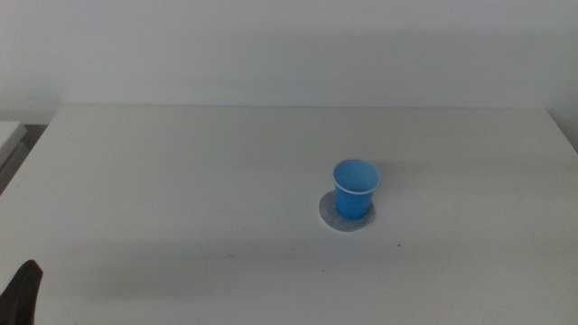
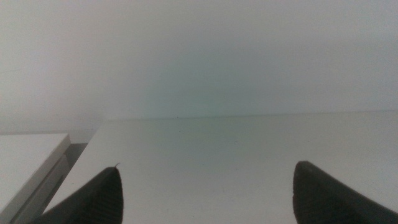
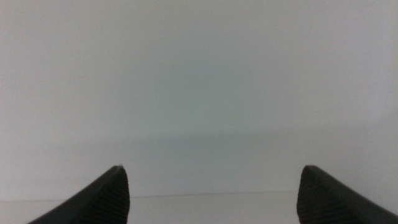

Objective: Place an empty cup on a cup mat.

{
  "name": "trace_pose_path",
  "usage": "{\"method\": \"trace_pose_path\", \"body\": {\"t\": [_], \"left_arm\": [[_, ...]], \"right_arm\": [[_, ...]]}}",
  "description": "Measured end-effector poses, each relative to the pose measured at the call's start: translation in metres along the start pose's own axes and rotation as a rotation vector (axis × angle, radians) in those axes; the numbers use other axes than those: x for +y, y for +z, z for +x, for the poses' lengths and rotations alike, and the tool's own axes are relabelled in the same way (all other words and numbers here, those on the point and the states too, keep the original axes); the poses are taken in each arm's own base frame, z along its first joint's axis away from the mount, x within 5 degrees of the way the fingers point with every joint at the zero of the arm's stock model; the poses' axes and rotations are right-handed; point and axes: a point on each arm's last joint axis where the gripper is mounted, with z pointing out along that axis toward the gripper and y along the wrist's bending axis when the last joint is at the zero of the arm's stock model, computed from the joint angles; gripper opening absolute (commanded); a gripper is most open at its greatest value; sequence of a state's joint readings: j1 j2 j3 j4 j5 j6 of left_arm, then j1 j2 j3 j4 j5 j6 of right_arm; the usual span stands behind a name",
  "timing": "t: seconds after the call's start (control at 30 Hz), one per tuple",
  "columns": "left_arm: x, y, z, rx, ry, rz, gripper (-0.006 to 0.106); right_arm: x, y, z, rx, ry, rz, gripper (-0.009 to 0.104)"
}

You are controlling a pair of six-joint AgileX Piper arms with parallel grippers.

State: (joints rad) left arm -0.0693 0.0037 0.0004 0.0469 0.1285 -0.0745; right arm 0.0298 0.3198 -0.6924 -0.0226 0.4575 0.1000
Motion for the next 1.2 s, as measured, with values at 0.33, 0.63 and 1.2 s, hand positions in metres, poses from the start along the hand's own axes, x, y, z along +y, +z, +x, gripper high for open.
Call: {"method": "trace_pose_path", "body": {"t": [0.33, 0.63, 1.2], "left_arm": [[0.0, 0.0, 0.0, 0.0, 0.0, 0.0, 0.094], [0.0, 0.0, 0.0, 0.0, 0.0, 0.0, 0.094], [0.0, 0.0, 0.0, 0.0, 0.0, 0.0, 0.094]], "right_arm": [[-0.009, -0.001, 0.054, 0.048, -0.15, 0.072, 0.093], [-0.017, 0.0, 0.156, 0.11, -0.032, 0.09, 0.093], [-0.018, 0.006, 0.18, 0.079, 0.003, 0.076, 0.093]]}}
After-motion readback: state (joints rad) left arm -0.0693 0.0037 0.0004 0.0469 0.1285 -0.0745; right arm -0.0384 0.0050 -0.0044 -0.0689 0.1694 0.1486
